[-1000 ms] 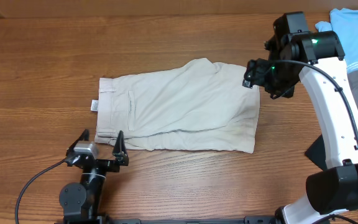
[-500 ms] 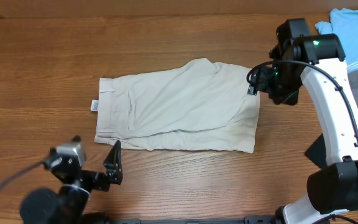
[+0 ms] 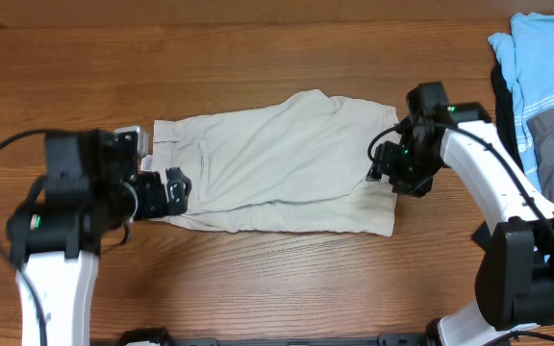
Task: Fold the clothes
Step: 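Move the left gripper to the khakis' waistband end, right gripper to leg end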
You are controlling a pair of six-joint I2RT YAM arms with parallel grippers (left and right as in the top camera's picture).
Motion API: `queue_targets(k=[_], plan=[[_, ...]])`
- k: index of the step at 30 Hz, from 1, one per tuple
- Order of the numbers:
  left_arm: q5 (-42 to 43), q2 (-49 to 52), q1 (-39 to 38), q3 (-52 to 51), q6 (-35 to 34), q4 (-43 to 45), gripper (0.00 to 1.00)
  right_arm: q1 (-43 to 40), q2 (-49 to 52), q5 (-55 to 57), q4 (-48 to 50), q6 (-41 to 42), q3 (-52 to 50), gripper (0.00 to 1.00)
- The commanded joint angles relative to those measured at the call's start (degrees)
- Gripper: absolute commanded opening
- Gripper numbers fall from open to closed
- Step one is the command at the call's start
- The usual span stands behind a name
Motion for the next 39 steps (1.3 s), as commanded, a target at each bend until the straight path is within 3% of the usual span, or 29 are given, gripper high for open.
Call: queue_targets(k=[1,11,16,19,24,29,34,39], plan=[[2.16,5.97,-0.11,1.20,-0.48,-0.50,1.00,-0.28,-0.22,-1.86,4.63,4.20,-3.67,0.62],[2.05,14.08,-0.11,1.20,-1.01,2.21,1.00,-0.28,-0.20,-1.07,22.43,18.27,-12.11,0.63],[1.86,13.94,-0.11,1.20,-2.23,3.72,1.00,-0.28,0.28,-0.26,29.83,19.65,-15.37,0.62],[0.72,13.94,-0.11,1.20,-2.49,4.04,1.00,-0.28,0.33,2.69,30.51,19.65,-15.58,0.55],[-4.46,13.66,-0.04,1.20,-3.91,4.07,1.00,-0.28,0.33,4.00,29.97,19.61,-15.58,0.31],[-6.19,13.11,-0.04,1.20,-5.27,4.50,1.00,-0.28,0.33,6.54,29.09,19.63,-15.82,0.41],[-6.73,13.11,-0.04,1.20,-5.25,5.07,1.00,-0.28,0.46,9.73,30.16,22.08,-17.75,0.42],[-7.50,13.11,-0.04,1.20,-5.27,5.22,1.00,-0.28,0.42,9.70,31.74,22.40,-18.40,0.28]])
